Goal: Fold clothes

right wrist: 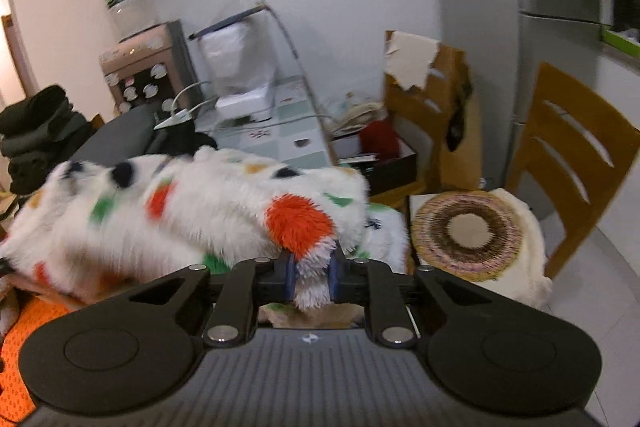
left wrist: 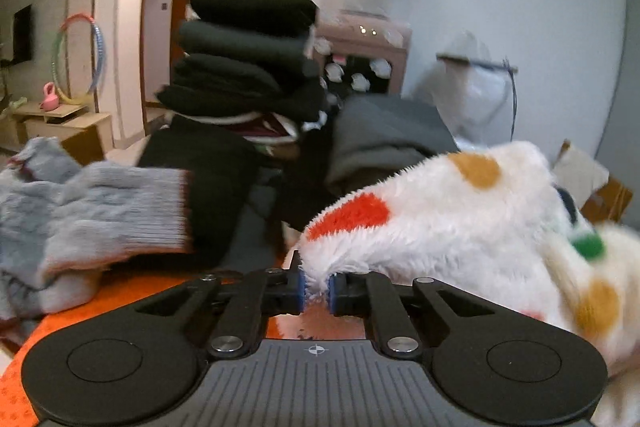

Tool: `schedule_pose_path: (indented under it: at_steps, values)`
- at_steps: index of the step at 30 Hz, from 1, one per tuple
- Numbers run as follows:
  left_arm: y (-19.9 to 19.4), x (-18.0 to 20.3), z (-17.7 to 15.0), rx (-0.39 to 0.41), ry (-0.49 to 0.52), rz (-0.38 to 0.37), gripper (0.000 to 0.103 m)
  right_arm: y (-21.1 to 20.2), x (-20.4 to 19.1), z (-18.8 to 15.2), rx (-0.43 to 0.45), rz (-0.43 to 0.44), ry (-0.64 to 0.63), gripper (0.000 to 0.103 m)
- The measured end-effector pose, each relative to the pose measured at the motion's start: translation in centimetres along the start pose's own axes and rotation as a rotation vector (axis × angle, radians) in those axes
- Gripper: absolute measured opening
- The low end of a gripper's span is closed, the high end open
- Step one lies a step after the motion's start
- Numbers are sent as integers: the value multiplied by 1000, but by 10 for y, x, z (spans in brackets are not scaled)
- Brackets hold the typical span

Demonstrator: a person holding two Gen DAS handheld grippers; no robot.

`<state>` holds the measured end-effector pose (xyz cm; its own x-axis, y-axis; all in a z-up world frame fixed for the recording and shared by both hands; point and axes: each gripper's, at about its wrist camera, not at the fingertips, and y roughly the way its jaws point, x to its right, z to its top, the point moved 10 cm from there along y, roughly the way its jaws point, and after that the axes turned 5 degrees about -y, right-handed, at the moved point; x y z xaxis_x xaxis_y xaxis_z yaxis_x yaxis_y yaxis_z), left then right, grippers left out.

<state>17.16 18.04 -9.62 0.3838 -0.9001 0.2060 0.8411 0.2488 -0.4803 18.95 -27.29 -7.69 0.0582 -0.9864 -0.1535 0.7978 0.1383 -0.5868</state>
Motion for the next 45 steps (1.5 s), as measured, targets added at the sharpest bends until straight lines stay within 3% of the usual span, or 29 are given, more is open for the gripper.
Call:
schedule_pose_path:
  at_steps: [6, 12, 18, 26, 30, 32, 34, 37, 40, 45]
  values:
    - [-66, -25, 24, 91, -42, -30, 11, -47, -8, -20, 10, 4, 4, 17]
    - [-92, -58, 39, 74, -27, -73, 11, -98, -33, -49, -7, 12, 18, 17]
    - [-108, -85, -9, -34, 63, -111, 12, -154, -44, -116, -97, -25, 34, 17]
    - [-102, -104, -82, -164, 185, -184, 14, -227, -55, -243, -282, -98, 101, 17]
    - [-102, -104, -108, -203, 257, -227, 27, -251, -79, -297, -371, -83, 121, 17]
    - [-106, -105, -114, -211, 278, -242, 40, -259, -94, -318, -422, -33, 117, 19]
    - [-113, -107, -115, -214, 285, -253, 45, -267, -102, -326, -438, -13, 114, 24]
    - [-124, -107, -111, -191, 285, -272, 66, -273, -107, -319, -416, -19, 70, 41]
    - [-132, -101, -104, -163, 285, -289, 69, -273, -106, -303, -374, -26, 18, 57]
    - [-134, -75, -99, -140, 288, -325, 76, -242, -97, -266, -311, 9, -55, 65]
